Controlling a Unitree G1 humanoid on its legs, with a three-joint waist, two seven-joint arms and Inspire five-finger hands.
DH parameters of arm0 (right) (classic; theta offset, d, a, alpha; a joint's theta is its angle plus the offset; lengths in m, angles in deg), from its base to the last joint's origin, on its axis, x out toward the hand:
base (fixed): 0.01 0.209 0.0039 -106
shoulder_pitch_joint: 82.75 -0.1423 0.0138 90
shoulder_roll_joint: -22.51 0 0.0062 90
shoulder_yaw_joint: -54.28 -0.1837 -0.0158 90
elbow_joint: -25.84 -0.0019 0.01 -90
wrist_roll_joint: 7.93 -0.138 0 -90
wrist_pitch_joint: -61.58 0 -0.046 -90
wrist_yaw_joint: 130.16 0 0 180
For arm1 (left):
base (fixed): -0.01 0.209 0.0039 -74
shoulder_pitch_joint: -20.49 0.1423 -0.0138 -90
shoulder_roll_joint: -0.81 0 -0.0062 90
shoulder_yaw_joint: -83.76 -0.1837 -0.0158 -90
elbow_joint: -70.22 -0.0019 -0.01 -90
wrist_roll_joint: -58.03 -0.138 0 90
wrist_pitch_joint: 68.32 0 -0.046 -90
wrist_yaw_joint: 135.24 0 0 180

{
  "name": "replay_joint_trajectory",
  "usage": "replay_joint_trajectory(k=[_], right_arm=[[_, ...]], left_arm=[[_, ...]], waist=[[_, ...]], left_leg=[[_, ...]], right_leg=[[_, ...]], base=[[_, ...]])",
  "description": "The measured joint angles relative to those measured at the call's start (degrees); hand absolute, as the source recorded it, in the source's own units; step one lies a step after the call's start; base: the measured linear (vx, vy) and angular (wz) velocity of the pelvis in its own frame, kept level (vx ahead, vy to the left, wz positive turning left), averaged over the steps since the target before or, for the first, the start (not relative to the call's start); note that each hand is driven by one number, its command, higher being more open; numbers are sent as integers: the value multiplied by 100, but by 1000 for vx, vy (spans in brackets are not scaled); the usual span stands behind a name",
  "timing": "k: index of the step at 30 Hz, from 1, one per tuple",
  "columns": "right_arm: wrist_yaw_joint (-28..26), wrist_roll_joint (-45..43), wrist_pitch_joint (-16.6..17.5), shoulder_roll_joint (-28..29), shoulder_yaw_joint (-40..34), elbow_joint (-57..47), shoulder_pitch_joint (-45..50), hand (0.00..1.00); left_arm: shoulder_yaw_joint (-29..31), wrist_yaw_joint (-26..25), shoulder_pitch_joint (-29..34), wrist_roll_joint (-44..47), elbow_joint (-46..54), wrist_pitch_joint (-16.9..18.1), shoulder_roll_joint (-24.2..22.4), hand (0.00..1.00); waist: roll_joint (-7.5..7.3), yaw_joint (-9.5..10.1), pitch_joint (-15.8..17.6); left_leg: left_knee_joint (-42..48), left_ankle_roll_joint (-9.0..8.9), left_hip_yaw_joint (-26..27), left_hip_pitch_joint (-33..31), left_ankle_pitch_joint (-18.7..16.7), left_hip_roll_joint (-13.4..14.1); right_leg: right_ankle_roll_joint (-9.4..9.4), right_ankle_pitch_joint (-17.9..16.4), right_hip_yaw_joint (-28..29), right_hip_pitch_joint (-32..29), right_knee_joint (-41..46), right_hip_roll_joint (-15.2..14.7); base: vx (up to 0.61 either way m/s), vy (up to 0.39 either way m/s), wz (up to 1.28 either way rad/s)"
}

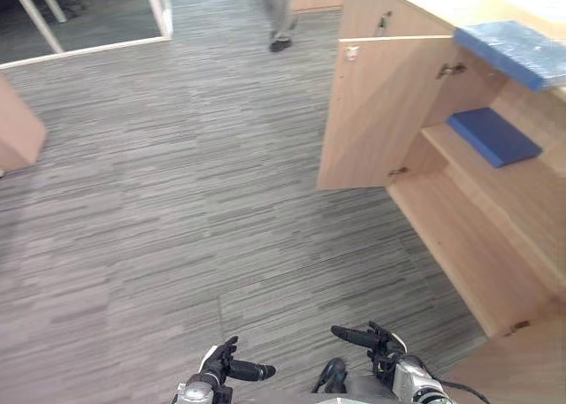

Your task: Walk over to the cabinet, pick up the folder, carry it to the office cabinet, place the folder inside the office cabinet, then close the office cabinet door

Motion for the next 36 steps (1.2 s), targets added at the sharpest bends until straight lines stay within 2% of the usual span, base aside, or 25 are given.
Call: replay_joint_trajectory(k=[1, 2, 4, 6, 9, 10, 11, 12, 13, 15, 16, 18, 20, 22, 23, 25, 26, 28, 30, 31, 32, 33, 34, 35, 36], right_arm=[[1, 0, -21, -59, 6, 33, 15, 100], [6, -4, -67, -106, -4, 45, 60, 100], [28, -13, -102, -201, -9, 165, 71, 100], [68, -13, -165, -280, -13, 372, 116, 100], [123, -14, -217, -239, -13, 490, 109, 100], [122, -15, -196, -191, -10, 482, 99, 100], [119, -16, -148, -167, -5, 458, 100, 100], [110, -16, -132, -186, -5, 437, 111, 100], [103, -17, -125, -218, 4, 400, 142, 100], [111, -47, -96, -41, 167, 328, 154, 100], [87, -46, -97, 10, 196, 283, 149, 100], [18, -41, -72, 67, 202, 259, 159, 100], [-20, -23, -70, 86, 196, 265, 154, 100], [-102, -5, -32, 37, 146, 235, 166, 100], [-127, -1, -20, 10, 112, 223, 189, 100], [-155, 8, 69, -50, -216, 78, 277, 100], [-158, 10, 68, -72, -315, 47, 281, 100], [-183, 12, 87, -79, -381, 8, 241, 100], [-212, 12, 82, -67, -440, 7, 203, 100], [-217, 12, 86, -45, -440, -10, 177, 100], [-219, 9, 85, 0, -435, -27, 137, 100], [-221, 7, 86, 23, -417, -31, 126, 100], [-230, 1, 78, 74, -398, -12, 106, 100], [-234, 11, 69, -15, -405, -1, 105, 100], [-231, 12, 55, -49, -405, 25, 105, 100]], left_arm=[[122, -22, 46, 8, 18, 11, -24, 100], [200, -33, 76, 23, 25, 13, -4, 100], [430, -79, 121, 88, 49, 13, 46, 100], [822, -124, 251, 352, 186, 32, -42, 100], [1077, -122, 320, 547, 448, 92, -133, 100], [1098, -143, 325, 575, 452, 115, -141, 100], [1178, -153, 324, 584, 432, 120, -178, 100], [1224, -163, 336, 586, 419, 117, -226, 100], [1293, -205, 372, 615, 354, 117, -330, 100], [1293, -254, 392, 643, 310, 119, -223, 100], [1292, -247, 391, 638, 312, 120, -215, 100], [1344, -260, 428, 639, 298, 113, -227, 100], [1504, -272, 491, 667, 182, 98, -299, 100], [1525, -278, 762, 671, 99, 47, -313, 100], [1521, -276, 815, 646, 98, 38, -305, 100], [1515, -267, 908, 537, 54, 9, -286, 100], [1516, -261, 947, 447, 17, -3, -287, 100], [1513, -255, 944, 343, -24, -25, -250, 100], [1471, -231, 901, 317, -20, -39, -243, 100], [1422, -225, 863, 311, -21, -47, -241, 100], [1344, -218, 798, 310, -24, -58, -246, 100], [1265, -204, 791, 309, -22, -60, -213, 100], [1137, -158, 739, 303, 2, -41, -100, 100], [952, -158, 685, 292, -36, -37, -177, 100], [931, -144, 655, 284, -31, -31, -242, 100]], waist=[[100, 76, -10], [110, 131, 14], [-18, 182, 83], [-106, 273, 118], [-259, 379, 201], [-322, 412, 202], [-292, 415, 186], [-206, 415, 171], [-178, 434, 156], [-369, 529, 134], [-402, 536, 127], [-374, 533, 66], [-337, 579, 42], [-364, 499, -32], [-394, 451, -58], [-390, 351, -103], [-358, 294, -119], [-273, 208, -98], [-238, 220, -75], [-235, 217, -65], [-227, 212, -44], [-242, 213, -39], [-409, 210, -37], [-135, 204, -61], [-18, 212, -79]], left_leg=[[936, 37, -84, -293, -25, 246], [1633, -10, -246, -666, -137, 283], [1709, -8, -356, -1126, -264, 106], [1282, -41, -409, -1568, -406, -12], [-611, -183, -1261, -1952, -476, -738], [-1697, -251, -1863, -1945, -365, -1147], [-2752, -318, -2505, -1867, -19, -1361], [-3166, -404, -2730, -1817, 259, -1371], [-3312, -604, -2753, -1607, 1064, -1417], [-3046, -553, -2749, -1529, 855, -1682], [-2635, -410, -2912, -1526, 510, -1865], [-2166, -300, -2766, -1485, 85, -1922], [-2222, -130, -2357, -1088, -103, -1902], [-2754, 111, -1753, -307, -110, -2045], [-2858, 178, -1641, -146, -130, -2135], [-3306, 335, -1273, 485, -179, -2350], [-3495, 369, -1170, 716, -173, -2350], [-3761, 379, -974, 1033, -171, -2228], [-3902, 377, -789, 1257, -169, -1968], [-3909, 375, -765, 1291, -169, -1870], [-3911, 371, -726, 1322, -167, -1750], [-3913, 359, -717, 1318, -168, -1719], [-3952, 250, -759, 1337, -159, -1786], [-4095, 114, -1048, 1405, -212, -1548], [-4124, 36, -1150, 1396, -215, -1443]], right_leg=[[-93, -72, 305, 172, -95, 216], [-134, -209, 700, 380, -124, 339], [-75, -314, 1157, 705, -236, 334], [14, -337, 1597, 969, -341, 328], [122, -352, 2203, 1337, -521, 119], [236, -376, 2414, 1434, -601, -40], [417, -447, 2606, 1534, -683, -144], [530, -507, 2706, 1592, -702, -156], [722, -613, 2837, 1731, -722, -238], [793, -653, 2761, 1727, -589, -495], [825, -683, 2815, 1741, -426, -578], [878, -721, 2972, 1761, -157, -675], [944, -762, 3226, 1572, 543, -884], [1053, -674, 3263, 834, 2330, -1438], [1067, -596, 3175, 704, 2677, -1630], [636, -213, 2392, 449, 3617, -2388], [564, -59, 2045, 436, 3832, -2613], [631, -271, 1315, 319, 4238, -2796], [697, -857, 527, 153, 4168, -2601], [706, -1006, 346, 56, 3866, -2447], [739, -1036, 302, -59, 3119, -2163], [809, -980, 353, -94, 2658, -2026], [851, -487, 682, -170, 1737, -1774], [841, -452, 742, -46, 1476, -1390], [795, -414, 728, -22, 1311, -1232]], base=[[399, -14, -167], [320, 50, -151], [456, 65, -135], [395, 91, -120], [413, 213, -115], [404, 301, -113], [492, 372, -104], [459, 354, -90], [446, 343, -86], [402, 288, -73], [277, 202, -42], [287, 264, -59], [256, 246, -98], [302, 271, -118], [306, 225, -89], [236, 145, -78], [215, 118, -68], [182, 71, -58], [126, -41, -73], [118, -169, -70], [83, -197, -47], [48, -252, -41], [86, -258, -32], [113, -265, -31], [174, -272, -29]])
